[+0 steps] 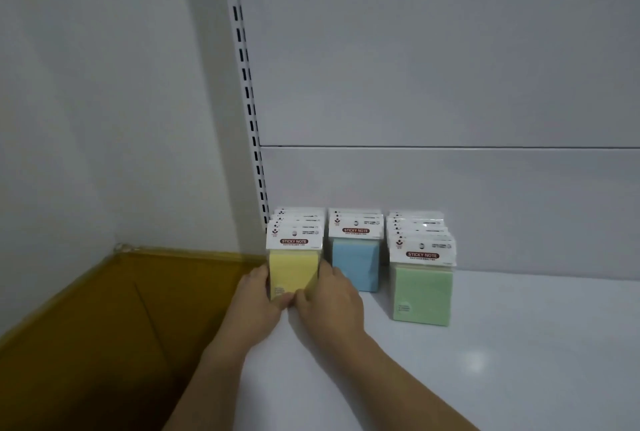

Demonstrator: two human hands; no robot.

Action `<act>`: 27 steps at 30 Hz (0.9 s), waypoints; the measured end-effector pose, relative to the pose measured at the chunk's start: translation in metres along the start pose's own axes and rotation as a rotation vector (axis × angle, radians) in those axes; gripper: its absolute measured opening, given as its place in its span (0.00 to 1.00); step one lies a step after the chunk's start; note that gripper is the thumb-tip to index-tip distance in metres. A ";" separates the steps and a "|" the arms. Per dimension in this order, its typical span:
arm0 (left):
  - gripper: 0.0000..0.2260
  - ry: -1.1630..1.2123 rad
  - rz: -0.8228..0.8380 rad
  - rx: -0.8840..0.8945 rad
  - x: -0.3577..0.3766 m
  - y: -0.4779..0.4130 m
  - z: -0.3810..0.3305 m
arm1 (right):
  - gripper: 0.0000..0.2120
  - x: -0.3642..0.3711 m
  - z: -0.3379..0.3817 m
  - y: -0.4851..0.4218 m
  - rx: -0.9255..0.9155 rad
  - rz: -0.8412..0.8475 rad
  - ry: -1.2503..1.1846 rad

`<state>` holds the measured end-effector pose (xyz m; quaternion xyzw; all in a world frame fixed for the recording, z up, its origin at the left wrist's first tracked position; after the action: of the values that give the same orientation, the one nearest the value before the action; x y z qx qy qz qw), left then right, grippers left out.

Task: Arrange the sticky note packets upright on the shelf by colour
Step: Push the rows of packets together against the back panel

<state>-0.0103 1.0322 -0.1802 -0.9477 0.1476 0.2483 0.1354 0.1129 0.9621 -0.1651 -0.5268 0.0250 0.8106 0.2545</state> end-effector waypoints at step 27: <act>0.25 -0.029 0.033 -0.064 0.009 -0.016 0.018 | 0.26 0.007 0.002 -0.006 -0.021 -0.074 0.073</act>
<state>-0.0047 1.0505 -0.1970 -0.9452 0.1534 0.2690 0.1031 0.1114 0.9703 -0.1687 -0.5593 0.0063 0.7811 0.2775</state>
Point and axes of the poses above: each hand's wrist, its own y-axis away from the middle knuckle, its own x-axis out of the palm, z = x × y, the point moved 4 cm from there along -y, towards the middle knuckle, and after that the axes turned 10 degrees about y, right-handed, at the moved point
